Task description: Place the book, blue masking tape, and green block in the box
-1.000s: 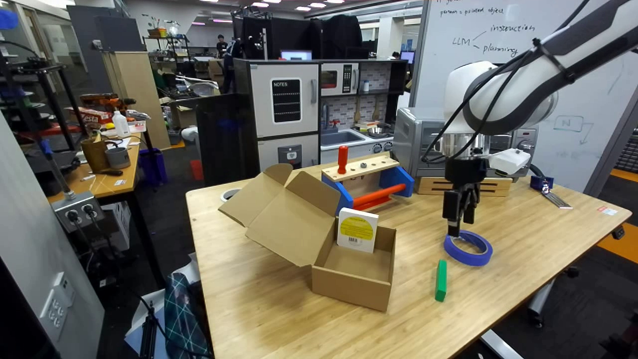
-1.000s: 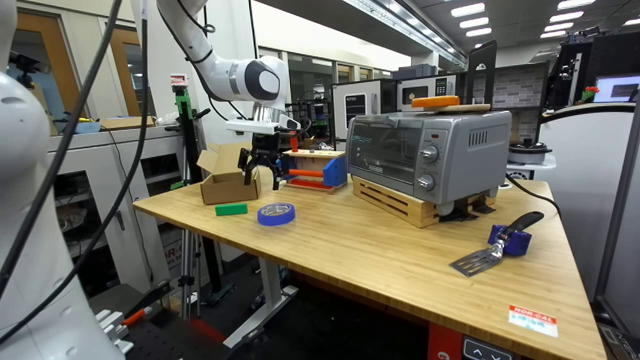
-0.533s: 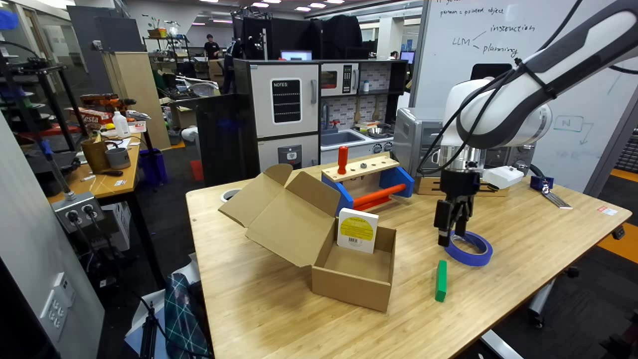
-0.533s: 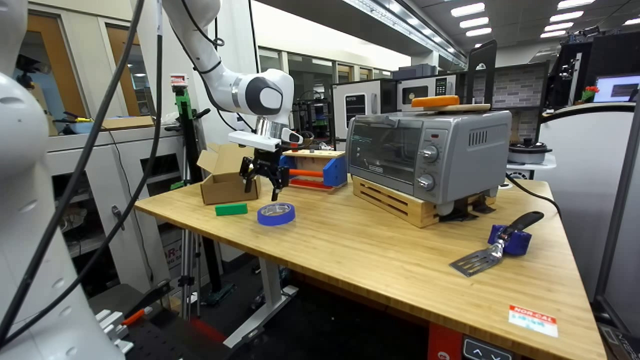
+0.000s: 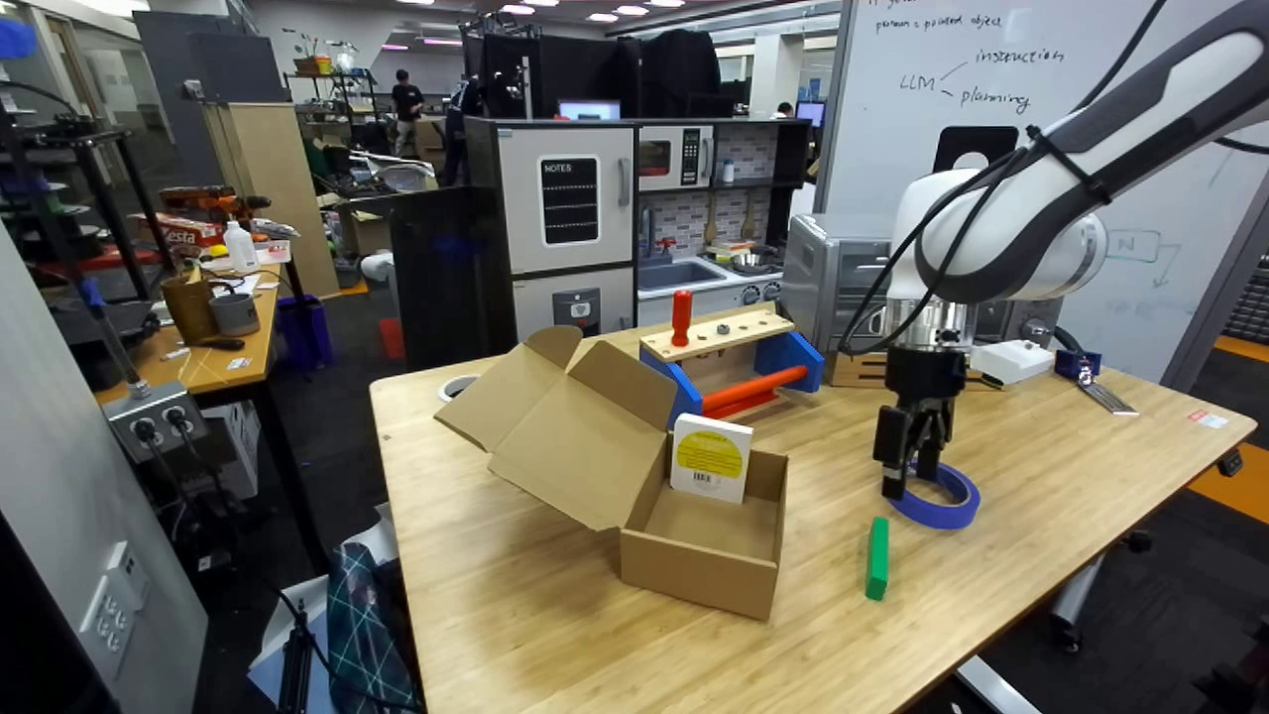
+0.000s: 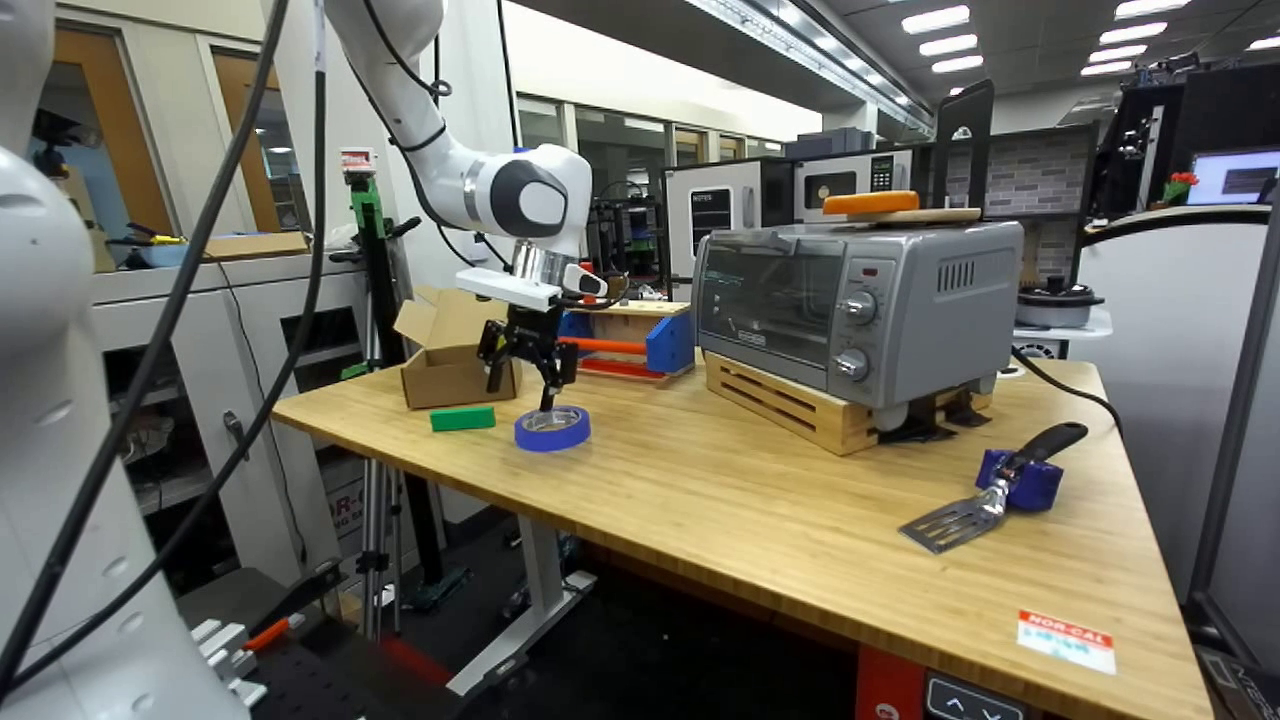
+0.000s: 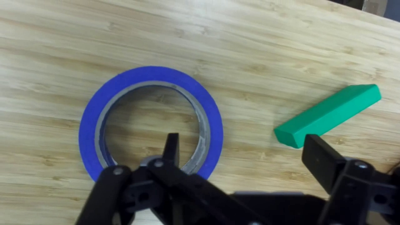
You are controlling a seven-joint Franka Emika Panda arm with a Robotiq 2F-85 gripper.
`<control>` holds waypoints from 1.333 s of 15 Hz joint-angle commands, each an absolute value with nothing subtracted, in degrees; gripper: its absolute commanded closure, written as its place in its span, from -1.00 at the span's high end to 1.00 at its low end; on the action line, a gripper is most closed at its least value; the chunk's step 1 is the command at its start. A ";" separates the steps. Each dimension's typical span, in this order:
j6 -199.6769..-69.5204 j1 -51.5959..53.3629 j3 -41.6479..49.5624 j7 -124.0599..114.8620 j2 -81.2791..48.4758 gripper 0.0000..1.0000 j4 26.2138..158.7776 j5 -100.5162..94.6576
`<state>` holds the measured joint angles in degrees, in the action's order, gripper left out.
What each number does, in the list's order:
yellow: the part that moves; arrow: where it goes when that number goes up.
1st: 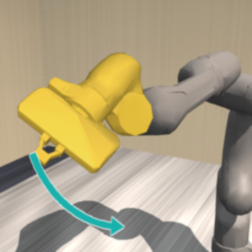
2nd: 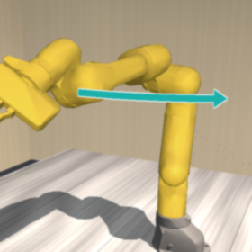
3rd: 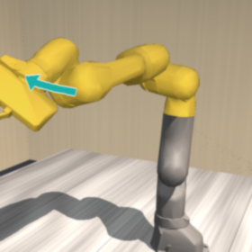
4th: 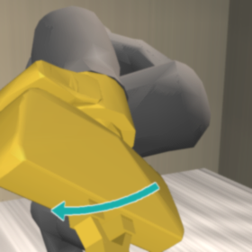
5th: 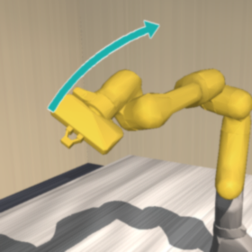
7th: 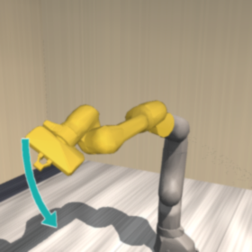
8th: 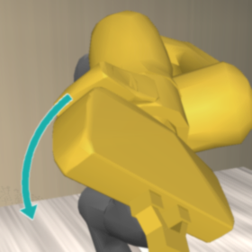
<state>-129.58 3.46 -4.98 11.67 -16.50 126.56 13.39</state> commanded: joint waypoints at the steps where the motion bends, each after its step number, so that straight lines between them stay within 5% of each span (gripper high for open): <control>1: -130.54 2.38 -4.93 11.48 -14.65 1.00 128.55 12.61; 20: -136.47 2.03 -6.28 17.82 -14.45 1.00 131.25 11.64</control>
<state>-134.18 2.42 -5.41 15.76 -15.34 129.62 12.72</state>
